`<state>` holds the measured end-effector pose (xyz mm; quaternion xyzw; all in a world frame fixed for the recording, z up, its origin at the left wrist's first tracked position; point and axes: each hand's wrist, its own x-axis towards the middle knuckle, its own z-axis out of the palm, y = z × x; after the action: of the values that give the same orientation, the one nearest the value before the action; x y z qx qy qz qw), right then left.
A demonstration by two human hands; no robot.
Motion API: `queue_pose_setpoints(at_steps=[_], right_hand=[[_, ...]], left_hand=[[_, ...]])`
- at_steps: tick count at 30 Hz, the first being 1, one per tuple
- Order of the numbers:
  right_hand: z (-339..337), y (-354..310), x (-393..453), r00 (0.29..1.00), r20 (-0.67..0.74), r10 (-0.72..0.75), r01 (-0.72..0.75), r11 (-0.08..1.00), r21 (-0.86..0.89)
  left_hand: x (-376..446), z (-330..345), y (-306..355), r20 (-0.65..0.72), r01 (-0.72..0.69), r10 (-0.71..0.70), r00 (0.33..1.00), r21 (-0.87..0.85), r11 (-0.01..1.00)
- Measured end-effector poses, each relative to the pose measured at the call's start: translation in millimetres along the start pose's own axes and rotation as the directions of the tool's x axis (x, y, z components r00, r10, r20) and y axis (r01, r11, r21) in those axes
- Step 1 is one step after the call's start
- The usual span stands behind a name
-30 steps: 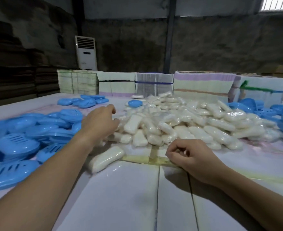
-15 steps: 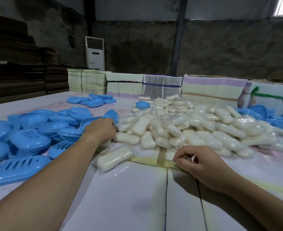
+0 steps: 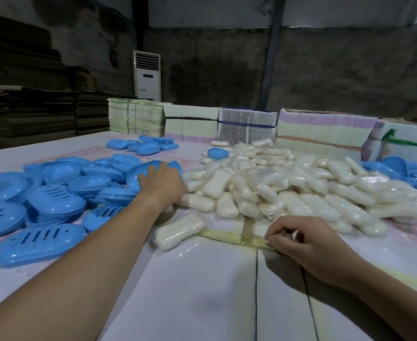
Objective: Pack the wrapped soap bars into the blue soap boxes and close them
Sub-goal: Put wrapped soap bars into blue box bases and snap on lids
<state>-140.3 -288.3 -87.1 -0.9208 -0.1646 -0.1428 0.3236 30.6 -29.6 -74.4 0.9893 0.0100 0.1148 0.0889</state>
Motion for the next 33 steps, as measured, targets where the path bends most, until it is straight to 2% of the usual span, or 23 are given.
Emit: queue_pose_setpoints(at_steps=[4,8,13,17,21,24,26,30,33], right_hand=[[0.4,0.3,0.3,1.000,-0.008,-0.003,0.003,1.000,0.001],[-0.1,-1.1,-0.3,1.000,-0.020,-0.004,0.005,1.000,0.013],[-3.4,-3.3,-0.9,0.997,-0.076,0.018,-0.013,0.998,0.064],[-7.2,-5.0,0.4,0.977,-0.208,0.049,-0.006,0.979,0.202],[-13.8,-4.3,2.0,0.921,-0.378,0.092,0.036,0.948,0.317],[-14.4,-0.2,3.4,0.927,-0.344,0.153,0.015,0.898,0.440],[-12.6,5.9,4.0,0.943,-0.293,0.159,-0.008,0.890,0.456],[-12.6,13.7,3.4,0.963,-0.250,0.099,-0.007,0.939,0.345],[-16.5,15.0,4.3,0.962,-0.254,0.100,-0.051,0.980,0.193]], left_hand=[[-4.4,-4.4,9.5,-0.147,-0.100,0.065,0.987,-0.241,0.966],[-17.1,-15.7,26.9,-0.281,-0.256,0.128,0.951,-0.485,0.836],[-46.7,-25.8,52.6,-0.396,-0.441,0.241,0.886,-0.558,0.703],[-72.6,-34.1,70.4,-0.458,-0.551,0.315,0.831,-0.608,0.571],[-99.8,-39.8,86.0,-0.471,-0.612,0.400,0.786,-0.683,0.399],[-118.1,-35.0,96.8,-0.436,-0.635,0.520,0.735,-0.711,0.302],[-126.9,-27.9,102.4,-0.375,-0.609,0.599,0.707,-0.754,0.246],[-132.8,-14.4,106.1,-0.240,-0.566,0.721,0.650,-0.786,0.248],[-127.6,-10.3,103.0,-0.250,-0.633,0.746,0.617,-0.720,0.283]])
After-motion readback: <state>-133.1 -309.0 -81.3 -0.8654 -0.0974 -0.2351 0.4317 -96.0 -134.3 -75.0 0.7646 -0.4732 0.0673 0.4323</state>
